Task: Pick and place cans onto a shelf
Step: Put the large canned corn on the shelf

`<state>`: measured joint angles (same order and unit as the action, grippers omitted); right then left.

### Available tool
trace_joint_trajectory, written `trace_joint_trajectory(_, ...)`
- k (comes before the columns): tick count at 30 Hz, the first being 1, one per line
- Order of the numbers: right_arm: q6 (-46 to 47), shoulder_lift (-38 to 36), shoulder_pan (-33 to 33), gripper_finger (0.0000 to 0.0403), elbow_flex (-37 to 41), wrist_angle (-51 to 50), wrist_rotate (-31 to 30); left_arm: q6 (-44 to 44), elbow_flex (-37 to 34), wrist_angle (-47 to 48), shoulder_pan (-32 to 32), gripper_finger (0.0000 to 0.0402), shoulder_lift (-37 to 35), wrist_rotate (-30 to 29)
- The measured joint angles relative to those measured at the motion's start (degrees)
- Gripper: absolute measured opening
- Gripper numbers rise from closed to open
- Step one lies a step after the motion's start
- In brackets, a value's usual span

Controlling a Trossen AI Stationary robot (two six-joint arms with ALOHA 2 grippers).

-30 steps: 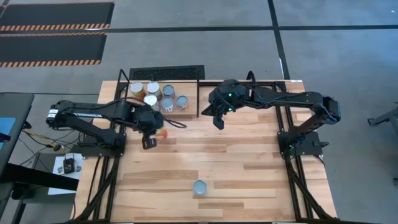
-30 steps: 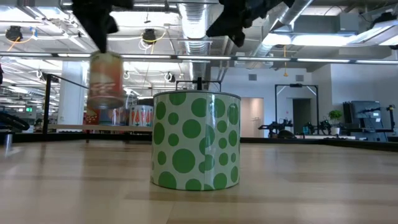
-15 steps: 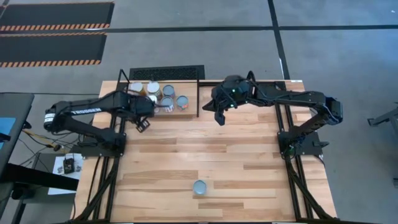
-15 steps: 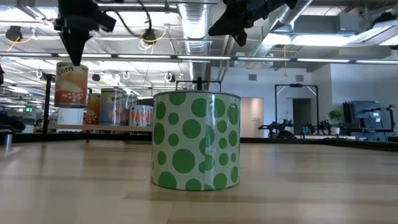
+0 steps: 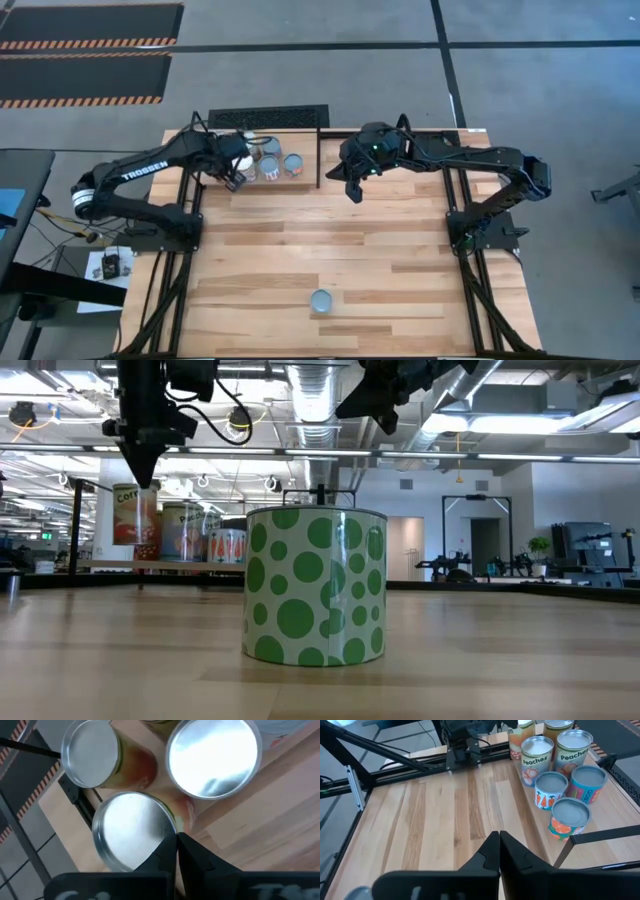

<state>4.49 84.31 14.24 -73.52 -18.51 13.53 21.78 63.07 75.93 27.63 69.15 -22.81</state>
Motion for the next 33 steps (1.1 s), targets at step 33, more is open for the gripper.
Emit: trace_joint_trajectory(33, -0.6, 0.0, 0.0, 0.0019, 0.0, -1.2, -0.1, -7.6, -1.8, -6.0, 7.3, 0.0010, 2.9, 3.4)
